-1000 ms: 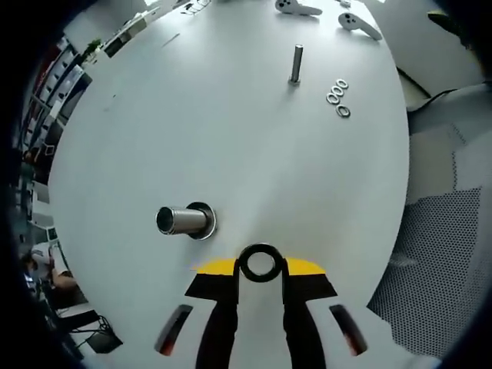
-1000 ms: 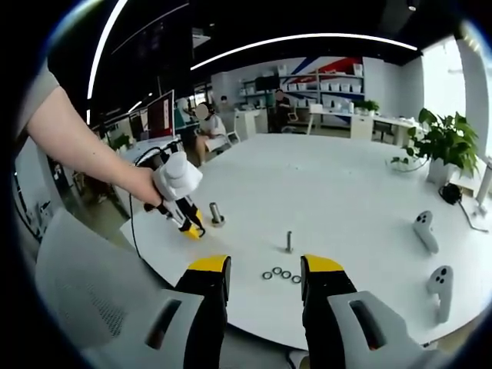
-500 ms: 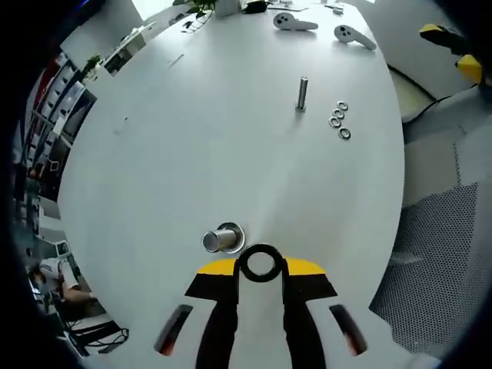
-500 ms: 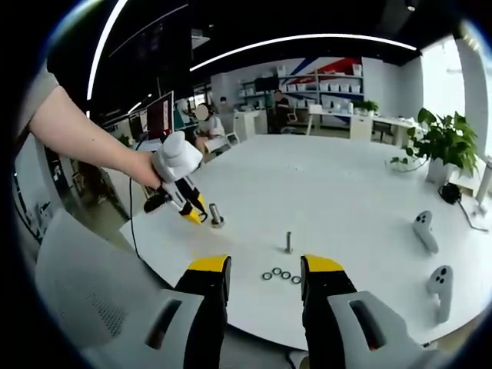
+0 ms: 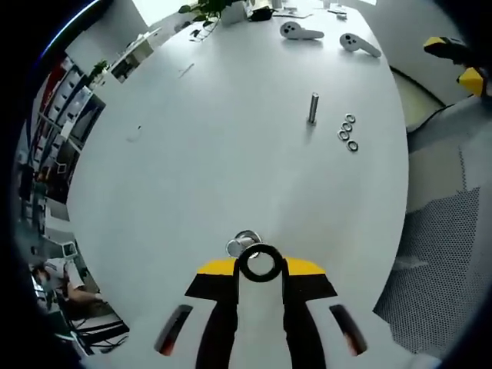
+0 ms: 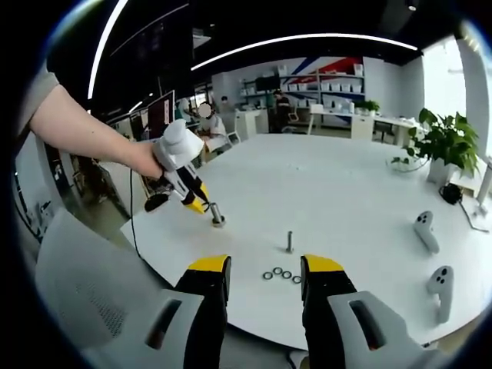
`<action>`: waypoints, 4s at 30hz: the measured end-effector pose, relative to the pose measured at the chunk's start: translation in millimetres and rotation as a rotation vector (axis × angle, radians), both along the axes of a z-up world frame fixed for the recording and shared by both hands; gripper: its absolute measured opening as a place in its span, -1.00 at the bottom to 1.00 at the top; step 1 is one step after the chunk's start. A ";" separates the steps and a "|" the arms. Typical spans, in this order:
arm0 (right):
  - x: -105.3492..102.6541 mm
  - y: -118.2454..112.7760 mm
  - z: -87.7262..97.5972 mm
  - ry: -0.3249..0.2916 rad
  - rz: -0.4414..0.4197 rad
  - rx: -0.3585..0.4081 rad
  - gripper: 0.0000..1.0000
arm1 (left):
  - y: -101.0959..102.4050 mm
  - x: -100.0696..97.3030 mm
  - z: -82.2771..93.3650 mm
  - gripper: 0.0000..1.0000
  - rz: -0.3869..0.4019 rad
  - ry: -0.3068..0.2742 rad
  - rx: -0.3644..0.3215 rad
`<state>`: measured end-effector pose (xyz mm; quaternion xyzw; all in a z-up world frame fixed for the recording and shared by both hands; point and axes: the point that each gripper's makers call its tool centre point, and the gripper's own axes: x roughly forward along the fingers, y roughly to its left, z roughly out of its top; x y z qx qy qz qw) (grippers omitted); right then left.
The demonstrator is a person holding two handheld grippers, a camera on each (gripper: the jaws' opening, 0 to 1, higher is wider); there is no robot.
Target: Place the washer onto the threaded stud by aligning its center hole with the stud, sliding it down to the base, and recovering from edge contact or off-axis alignment until the washer reaches the visible bottom stop.
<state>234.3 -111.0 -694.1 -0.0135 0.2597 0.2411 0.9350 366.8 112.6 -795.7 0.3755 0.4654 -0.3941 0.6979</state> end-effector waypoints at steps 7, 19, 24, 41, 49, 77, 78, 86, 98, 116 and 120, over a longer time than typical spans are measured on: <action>-0.2 0.1 -0.4 0.002 0.001 0.000 -0.23 | -0.3 0.6 1.5 -0.63 0.009 -0.010 0.008; 0.0 -0.9 -0.8 0.006 -0.007 0.000 -0.23 | -3.4 7.2 -5.3 -0.62 0.018 0.001 0.017; 0.2 -1.2 -1.3 0.008 -0.007 -0.001 -0.23 | -3.6 9.7 -7.9 -0.62 0.015 0.006 0.019; 0.9 -3.2 -2.5 0.013 -0.017 -0.003 -0.24 | -6.8 19.3 -19.7 -0.63 0.002 0.041 0.020; 0.9 -3.8 -3.4 0.017 -0.019 -0.007 -0.24 | -8.7 15.4 -21.6 -0.63 -0.014 0.111 0.063; 1.0 -7.7 -6.5 0.026 -0.032 -0.027 -0.24 | -8.4 13.8 -59.9 -0.62 -0.020 0.101 0.052; 1.2 -7.9 -6.5 0.026 -0.032 -0.027 -0.24 | -8.4 13.3 -58.8 -0.62 -0.017 0.100 0.050; 1.0 -7.9 -6.7 0.027 -0.033 -0.031 -0.24 | -8.3 13.6 -59.5 -0.58 -0.001 0.084 0.005; 0.7 -6.8 -8.4 0.032 -0.021 -0.040 -0.25 | -8.0 12.1 -46.7 -0.54 0.055 0.042 -0.069; -2.3 -2.6 -11.3 0.045 0.013 -0.053 -0.24 | -6.7 -2.7 2.6 -0.47 0.164 -0.051 -0.256; -2.5 -0.8 -11.3 0.043 0.022 -0.056 -0.25 | -5.4 -11.8 12.6 -0.47 0.149 -0.078 -0.276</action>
